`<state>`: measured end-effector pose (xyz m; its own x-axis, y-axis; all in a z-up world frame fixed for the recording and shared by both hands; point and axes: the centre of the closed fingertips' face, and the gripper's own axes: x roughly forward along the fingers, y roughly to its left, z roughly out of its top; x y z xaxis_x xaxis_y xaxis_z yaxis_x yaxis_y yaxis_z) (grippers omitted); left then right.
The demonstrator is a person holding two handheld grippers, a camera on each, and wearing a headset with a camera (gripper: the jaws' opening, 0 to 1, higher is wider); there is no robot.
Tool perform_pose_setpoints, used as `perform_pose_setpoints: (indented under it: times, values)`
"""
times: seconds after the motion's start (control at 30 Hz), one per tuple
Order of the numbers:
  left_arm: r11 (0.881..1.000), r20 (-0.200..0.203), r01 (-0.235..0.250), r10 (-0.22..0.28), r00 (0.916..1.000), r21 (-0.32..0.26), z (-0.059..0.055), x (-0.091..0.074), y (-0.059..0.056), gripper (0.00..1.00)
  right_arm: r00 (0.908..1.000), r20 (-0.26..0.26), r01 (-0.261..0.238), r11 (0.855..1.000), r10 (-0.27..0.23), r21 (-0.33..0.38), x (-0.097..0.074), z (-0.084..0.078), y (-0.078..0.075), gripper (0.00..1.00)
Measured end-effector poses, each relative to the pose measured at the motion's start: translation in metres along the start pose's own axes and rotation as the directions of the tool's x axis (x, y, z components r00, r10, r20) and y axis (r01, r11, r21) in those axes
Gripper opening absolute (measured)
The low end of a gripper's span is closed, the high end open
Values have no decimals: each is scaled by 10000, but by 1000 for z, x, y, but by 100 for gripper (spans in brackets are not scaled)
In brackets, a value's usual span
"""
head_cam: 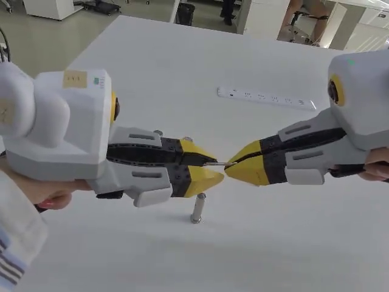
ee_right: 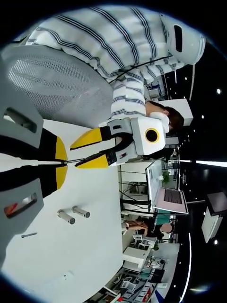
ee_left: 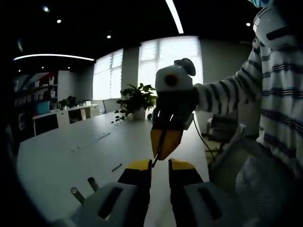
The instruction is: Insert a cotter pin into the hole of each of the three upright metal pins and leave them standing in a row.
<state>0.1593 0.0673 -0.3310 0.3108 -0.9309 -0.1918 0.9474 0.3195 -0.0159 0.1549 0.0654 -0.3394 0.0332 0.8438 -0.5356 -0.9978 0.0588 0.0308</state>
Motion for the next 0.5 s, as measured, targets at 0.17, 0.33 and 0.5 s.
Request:
perform_pose_setpoints:
  times: [0.17,0.33,0.5]
  values:
    - [9999,-164,-110,109,9998,-14,-7,1,2,14,9998,-72,175,9998,-175,11,0,-4,-3,0]
    - [9996,-410,-289,288,9987,-20,-16,1,6,17,9990,-252,379,9993,-377,69,2,-13,-5,0]
    - [9992,-1034,-351,369,9940,192,-32,4,9,19,9964,-664,543,9985,-534,116,7,-26,-7,0]
